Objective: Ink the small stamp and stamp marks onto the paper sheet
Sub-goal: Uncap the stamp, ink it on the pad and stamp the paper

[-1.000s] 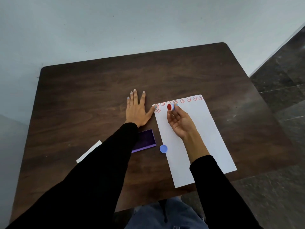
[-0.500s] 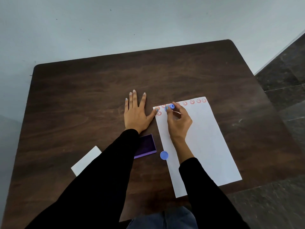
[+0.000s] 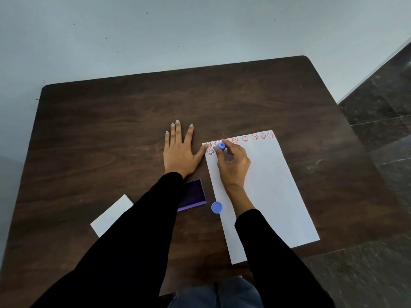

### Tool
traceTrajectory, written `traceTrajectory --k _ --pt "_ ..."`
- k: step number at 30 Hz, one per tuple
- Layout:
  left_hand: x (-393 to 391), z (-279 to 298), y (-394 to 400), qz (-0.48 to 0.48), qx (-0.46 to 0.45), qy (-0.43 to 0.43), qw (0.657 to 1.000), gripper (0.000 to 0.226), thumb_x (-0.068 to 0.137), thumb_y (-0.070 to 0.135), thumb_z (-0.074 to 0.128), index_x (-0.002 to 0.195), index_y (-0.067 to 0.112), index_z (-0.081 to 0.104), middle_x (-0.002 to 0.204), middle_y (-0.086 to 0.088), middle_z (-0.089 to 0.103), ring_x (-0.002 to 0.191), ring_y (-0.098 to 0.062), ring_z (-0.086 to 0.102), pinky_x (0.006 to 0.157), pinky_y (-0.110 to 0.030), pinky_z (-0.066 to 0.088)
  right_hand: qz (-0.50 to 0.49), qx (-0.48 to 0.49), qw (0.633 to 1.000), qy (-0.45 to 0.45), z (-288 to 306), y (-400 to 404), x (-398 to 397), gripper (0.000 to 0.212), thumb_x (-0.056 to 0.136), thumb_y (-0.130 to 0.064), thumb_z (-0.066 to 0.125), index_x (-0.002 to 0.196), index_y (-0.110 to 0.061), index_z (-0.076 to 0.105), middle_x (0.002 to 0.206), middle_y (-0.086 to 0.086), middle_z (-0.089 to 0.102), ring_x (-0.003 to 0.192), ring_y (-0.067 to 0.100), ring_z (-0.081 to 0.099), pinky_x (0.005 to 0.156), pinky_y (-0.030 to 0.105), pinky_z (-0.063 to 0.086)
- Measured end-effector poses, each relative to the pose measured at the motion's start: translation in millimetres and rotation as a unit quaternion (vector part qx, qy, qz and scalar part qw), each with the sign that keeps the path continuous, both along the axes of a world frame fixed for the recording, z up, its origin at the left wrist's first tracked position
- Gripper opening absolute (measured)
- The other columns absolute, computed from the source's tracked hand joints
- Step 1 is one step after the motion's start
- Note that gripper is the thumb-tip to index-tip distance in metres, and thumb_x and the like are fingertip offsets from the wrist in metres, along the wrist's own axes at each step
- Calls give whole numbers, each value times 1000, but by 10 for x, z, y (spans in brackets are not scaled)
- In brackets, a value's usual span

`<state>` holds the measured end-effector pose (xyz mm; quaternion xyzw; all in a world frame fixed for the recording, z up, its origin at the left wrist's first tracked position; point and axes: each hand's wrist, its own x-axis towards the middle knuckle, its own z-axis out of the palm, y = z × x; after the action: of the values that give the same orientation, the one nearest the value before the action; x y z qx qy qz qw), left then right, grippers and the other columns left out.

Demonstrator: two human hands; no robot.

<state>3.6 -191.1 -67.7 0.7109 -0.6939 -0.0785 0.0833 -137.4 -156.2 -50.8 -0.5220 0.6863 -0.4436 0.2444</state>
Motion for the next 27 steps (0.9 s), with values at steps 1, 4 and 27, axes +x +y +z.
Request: traceTrajectory --k 1,4,27 --pt "2 0 -2 0 2 -1 1000 76 87 66 28 150 25 14 160 -14 2 148 -27 -1 120 -41 1 0 -1 1000 3 0 0 2 32 81 -20 70 111 -8 65 111 14 68 100 24 62 88 32 49" --pt "-1 -2 -4 -1 5 -3 1000 75 88 65 27 150 25 14 160 -14 1 148 -27 -1 120 -41 1 0 -5 1000 8 -4 1 4 32 81 -19 70 111 -7 65 110 14 68 99 25 62 87 36 51" --pt "8 -8 11 -2 -5 6 1000 74 89 63 32 150 24 16 160 -15 3 148 -27 1 120 -42 1 -2 -5 999 41 10 -44 44 29 77 -16 74 103 -4 67 101 13 70 95 26 58 80 35 50"
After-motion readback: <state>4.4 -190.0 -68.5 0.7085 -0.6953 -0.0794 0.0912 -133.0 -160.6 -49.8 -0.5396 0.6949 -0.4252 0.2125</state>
